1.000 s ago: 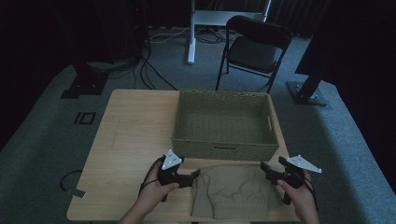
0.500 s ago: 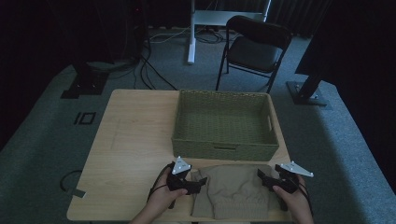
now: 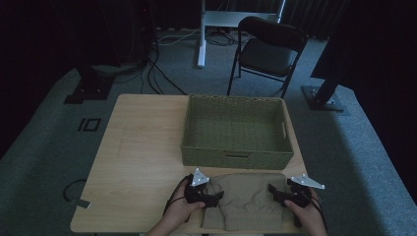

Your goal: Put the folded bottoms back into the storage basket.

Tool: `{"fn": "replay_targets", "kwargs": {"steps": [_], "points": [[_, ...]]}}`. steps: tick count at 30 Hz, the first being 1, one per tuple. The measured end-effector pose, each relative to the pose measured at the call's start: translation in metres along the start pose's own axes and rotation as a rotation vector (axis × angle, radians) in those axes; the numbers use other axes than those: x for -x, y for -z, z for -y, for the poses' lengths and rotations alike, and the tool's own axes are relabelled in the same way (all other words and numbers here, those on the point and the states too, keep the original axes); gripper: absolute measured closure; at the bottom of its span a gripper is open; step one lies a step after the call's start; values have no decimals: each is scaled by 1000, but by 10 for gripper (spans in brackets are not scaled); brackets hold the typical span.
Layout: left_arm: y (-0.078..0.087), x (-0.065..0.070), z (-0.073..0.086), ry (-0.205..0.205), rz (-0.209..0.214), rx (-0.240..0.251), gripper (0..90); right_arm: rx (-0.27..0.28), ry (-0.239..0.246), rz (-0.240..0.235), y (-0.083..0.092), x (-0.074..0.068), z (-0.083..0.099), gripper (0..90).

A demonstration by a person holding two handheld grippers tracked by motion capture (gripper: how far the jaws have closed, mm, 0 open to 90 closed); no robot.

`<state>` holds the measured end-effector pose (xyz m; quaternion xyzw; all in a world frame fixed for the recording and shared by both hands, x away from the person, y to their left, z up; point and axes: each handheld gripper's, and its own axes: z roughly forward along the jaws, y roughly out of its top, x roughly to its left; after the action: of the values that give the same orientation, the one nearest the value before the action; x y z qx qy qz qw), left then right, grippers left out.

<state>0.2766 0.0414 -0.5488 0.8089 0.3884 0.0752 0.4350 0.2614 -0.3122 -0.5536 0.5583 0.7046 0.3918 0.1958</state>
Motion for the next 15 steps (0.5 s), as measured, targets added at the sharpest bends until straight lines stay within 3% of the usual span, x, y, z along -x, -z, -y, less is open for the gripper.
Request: {"fn": "replay_targets", "kwargs": {"steps": [8,15], "points": [[-7,1,-2,-15,-22,-22,175,-36,23,1,-3,-2,-1,136],[-14,11,-5,-126,-91,-73,153,-60,81,10,-5,-8,-1,137]]}}
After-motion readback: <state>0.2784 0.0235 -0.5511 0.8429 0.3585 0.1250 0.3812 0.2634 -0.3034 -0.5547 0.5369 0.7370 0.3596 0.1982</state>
